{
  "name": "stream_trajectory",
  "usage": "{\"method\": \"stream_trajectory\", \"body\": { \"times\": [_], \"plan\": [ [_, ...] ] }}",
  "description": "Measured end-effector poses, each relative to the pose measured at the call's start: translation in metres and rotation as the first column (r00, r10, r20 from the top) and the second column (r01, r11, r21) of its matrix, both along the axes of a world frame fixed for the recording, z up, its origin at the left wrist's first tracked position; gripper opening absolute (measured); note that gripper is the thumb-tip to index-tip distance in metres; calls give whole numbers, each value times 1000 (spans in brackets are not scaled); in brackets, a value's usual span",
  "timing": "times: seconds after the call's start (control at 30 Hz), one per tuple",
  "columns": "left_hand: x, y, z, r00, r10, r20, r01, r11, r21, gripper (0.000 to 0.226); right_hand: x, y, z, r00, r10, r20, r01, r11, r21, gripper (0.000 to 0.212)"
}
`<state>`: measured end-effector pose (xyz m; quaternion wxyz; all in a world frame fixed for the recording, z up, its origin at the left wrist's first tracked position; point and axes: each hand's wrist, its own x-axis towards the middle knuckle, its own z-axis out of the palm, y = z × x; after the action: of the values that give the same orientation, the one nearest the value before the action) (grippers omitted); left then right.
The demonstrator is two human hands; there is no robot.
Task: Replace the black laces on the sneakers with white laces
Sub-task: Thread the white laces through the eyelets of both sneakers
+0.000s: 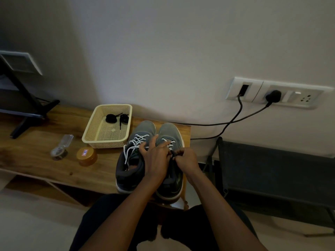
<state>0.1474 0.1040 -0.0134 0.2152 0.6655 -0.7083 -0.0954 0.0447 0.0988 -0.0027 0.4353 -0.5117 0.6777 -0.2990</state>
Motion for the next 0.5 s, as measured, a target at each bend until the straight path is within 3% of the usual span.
{"method": "stream_trajectory", "body": {
  "times": [0.2, 0.37, 0.5],
  "plan": [
    [1, 9, 11, 975, -16, 220, 12, 1000, 20, 23, -1, -2, -1, 998, -57, 35, 56, 998, 24, 17],
    [-1, 13, 12, 973, 56, 226, -56, 998, -5, 23, -1, -2, -1, 995, -85, 61, 83, 996, 26, 16],
    [1, 8, 4, 994, 37, 107, -29, 996, -80, 17, -1, -1, -1, 998, -48, 32, 48, 999, -2, 16]
  ]
}}
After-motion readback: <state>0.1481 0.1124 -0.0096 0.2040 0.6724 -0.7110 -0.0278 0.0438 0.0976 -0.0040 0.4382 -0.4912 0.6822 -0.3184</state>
